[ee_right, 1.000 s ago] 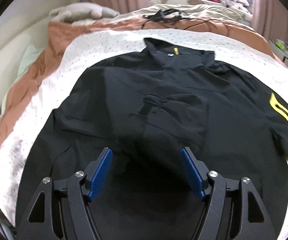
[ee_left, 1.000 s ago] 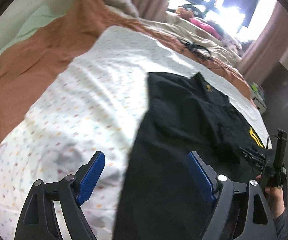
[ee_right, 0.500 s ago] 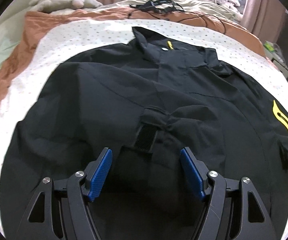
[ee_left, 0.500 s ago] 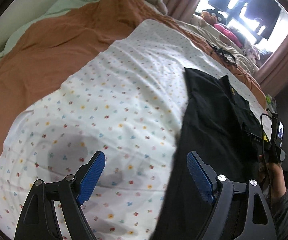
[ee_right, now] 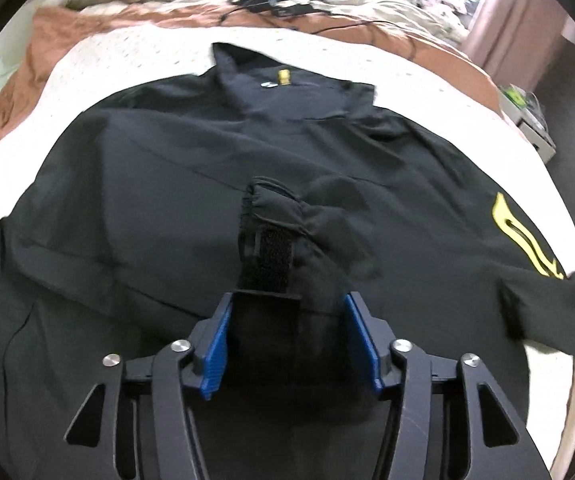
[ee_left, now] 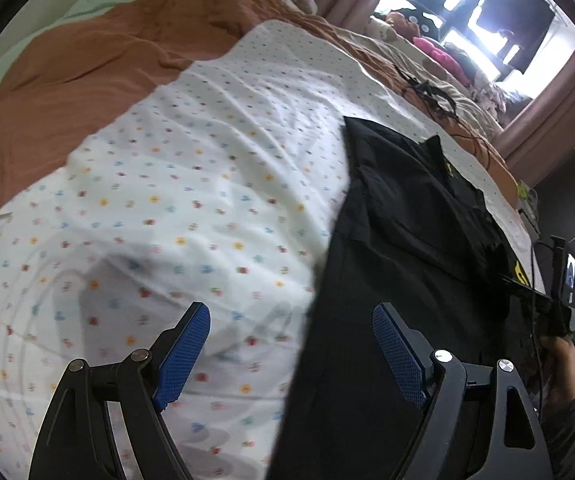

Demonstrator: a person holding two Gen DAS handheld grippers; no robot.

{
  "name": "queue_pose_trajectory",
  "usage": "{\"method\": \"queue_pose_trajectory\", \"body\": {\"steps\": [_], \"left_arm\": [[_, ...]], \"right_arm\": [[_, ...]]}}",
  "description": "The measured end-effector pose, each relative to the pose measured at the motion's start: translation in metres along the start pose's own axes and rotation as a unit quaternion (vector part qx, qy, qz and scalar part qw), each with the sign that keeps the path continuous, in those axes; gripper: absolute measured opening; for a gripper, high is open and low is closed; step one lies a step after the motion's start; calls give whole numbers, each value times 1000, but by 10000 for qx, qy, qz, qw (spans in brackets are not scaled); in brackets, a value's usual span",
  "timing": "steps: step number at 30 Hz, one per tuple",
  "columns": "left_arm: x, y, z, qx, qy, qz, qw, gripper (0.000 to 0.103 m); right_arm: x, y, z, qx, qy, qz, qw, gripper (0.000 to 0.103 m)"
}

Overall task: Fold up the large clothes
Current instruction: 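Close the right tool on the yellow-patched sleeve cuff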

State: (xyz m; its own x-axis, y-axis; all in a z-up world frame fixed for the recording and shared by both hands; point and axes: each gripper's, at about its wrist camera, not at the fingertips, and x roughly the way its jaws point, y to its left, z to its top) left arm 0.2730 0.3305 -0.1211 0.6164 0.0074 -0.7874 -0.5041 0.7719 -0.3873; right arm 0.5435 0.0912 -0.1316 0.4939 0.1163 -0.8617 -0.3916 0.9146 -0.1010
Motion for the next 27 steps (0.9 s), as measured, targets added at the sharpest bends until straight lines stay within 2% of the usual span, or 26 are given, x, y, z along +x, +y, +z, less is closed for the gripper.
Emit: {"method": "queue_pose_trajectory", "body": {"steps": [6,12,15,18,24,27], "left_arm": [[4,-17,5,59,-21,-149,9999,85],[8,-31,11,153,-39,-222,9996,85],[13,-38,14,220,-28,-214,9995,85],[21,-44,17,299,-6,-152,9994,84],[53,-55,27,404,183,36,9990,68],[70,-63,34,548,255,113,9981,66]], "right_arm": [[-20,-49,-9,204,-93,-224,9995,49],[-33,-111,-21,698,-99,-412,9967,50],[-39,-142,-32,1138,-113,-61,9934,50],[-39,-155,-43,1380,-96,255,9901,50],[-8,-162,-62,1717,293,1074,9788,50],[8,-162,-63,1891,327,1353,9720,50]]}}
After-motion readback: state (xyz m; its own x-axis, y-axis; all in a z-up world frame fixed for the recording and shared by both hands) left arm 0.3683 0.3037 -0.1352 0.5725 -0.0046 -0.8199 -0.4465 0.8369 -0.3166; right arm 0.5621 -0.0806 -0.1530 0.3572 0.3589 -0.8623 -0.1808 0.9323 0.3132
